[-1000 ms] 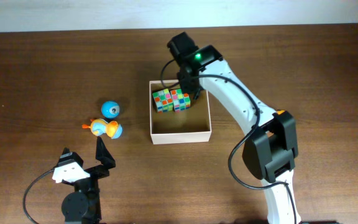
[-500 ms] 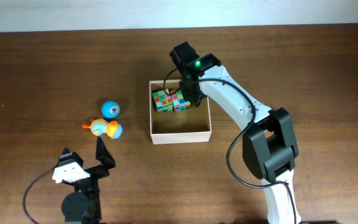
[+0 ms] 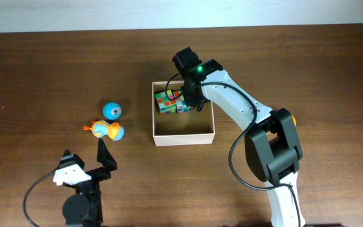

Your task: Pack container

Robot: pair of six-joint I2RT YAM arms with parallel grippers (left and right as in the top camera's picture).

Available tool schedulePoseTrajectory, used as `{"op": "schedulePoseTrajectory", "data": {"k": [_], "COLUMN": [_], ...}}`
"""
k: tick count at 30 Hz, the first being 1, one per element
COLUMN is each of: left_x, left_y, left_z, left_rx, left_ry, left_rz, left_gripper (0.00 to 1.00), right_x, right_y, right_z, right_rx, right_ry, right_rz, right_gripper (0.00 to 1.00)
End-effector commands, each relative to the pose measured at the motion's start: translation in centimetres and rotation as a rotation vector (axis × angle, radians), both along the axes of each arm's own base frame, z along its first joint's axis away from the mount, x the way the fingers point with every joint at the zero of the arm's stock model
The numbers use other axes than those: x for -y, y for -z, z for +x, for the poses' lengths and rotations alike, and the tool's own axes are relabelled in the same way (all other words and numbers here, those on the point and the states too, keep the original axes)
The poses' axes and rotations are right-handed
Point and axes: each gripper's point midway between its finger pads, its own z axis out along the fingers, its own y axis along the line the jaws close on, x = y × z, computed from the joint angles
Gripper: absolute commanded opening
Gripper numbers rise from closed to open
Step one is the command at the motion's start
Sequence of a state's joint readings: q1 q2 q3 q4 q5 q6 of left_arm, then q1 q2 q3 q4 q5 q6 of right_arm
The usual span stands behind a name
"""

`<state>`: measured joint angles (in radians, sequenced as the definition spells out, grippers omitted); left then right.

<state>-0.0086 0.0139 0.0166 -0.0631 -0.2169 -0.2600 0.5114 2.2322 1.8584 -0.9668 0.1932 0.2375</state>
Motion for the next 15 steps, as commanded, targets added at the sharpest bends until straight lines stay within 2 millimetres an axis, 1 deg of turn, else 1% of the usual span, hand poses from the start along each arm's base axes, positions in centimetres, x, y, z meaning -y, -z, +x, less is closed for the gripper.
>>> {"op": "schedulePoseTrajectory", "data": {"k": [1, 6, 15], "left_x": [-0.2, -0.3, -0.2], "left_y": [0.1, 0.1, 0.1], "left_z": [0.0, 0.0, 0.0], "left_rx": [0.0, 0.0, 0.0], "left_ry": [-0.011, -0.012, -0.011], "left_rz": [0.015, 0.015, 0.015], "left_gripper": [0.99, 0.99, 0.99], "right_x": [-0.4, -1.2, -1.9], "right_y": [0.4, 0.6, 0.6], "right_z": [-0.4, -0.8, -1.2], "right_rx": [-0.017, -0.038, -0.063], "right_ry": [-0.007, -0.018, -0.03], "right_rz": [0.012, 0.054, 0.094], "right_gripper": [0.19, 0.19, 0.19]}}
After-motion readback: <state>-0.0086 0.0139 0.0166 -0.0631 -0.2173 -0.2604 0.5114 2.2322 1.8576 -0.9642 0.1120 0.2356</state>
